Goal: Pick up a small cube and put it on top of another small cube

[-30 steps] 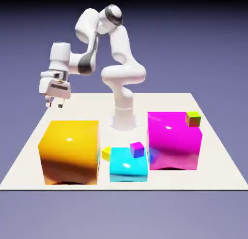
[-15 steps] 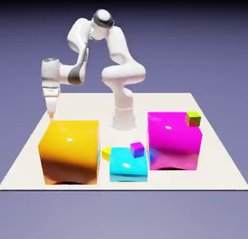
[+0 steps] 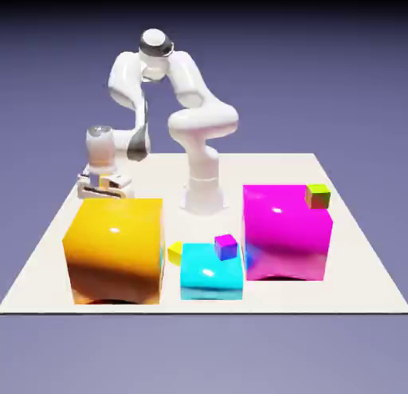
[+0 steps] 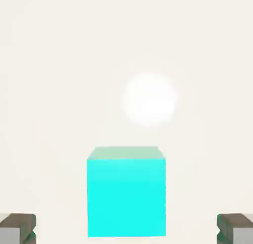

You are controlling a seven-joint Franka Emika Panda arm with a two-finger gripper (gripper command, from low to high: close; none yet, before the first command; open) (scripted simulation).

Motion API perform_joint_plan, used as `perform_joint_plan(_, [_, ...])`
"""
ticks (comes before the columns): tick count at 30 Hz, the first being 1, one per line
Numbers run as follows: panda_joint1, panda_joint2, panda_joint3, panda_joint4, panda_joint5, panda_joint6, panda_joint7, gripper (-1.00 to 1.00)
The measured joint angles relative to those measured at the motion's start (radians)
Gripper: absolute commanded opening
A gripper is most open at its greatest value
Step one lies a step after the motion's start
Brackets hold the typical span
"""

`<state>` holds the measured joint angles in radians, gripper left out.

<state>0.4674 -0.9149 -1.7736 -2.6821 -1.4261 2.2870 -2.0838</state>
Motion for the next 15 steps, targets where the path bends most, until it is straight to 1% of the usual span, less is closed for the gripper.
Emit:
perform_joint_plan(6, [0.151, -0.090, -0.217, 0.070, -0.203, 0.021, 0.098, 0.00])
perform_joint_plan(7, [0.157, -0.094, -0.226, 0.072, -0.211, 0.022, 0.102, -1.00])
perform_joint_plan(9, [0.157, -0.094, -0.226, 0.072, -0.212, 0.022, 0.103, -1.00])
perform_joint_plan(15, [0.006, -0.004, -0.009, 0.003, -0.012, 0.001, 0.006, -1.00])
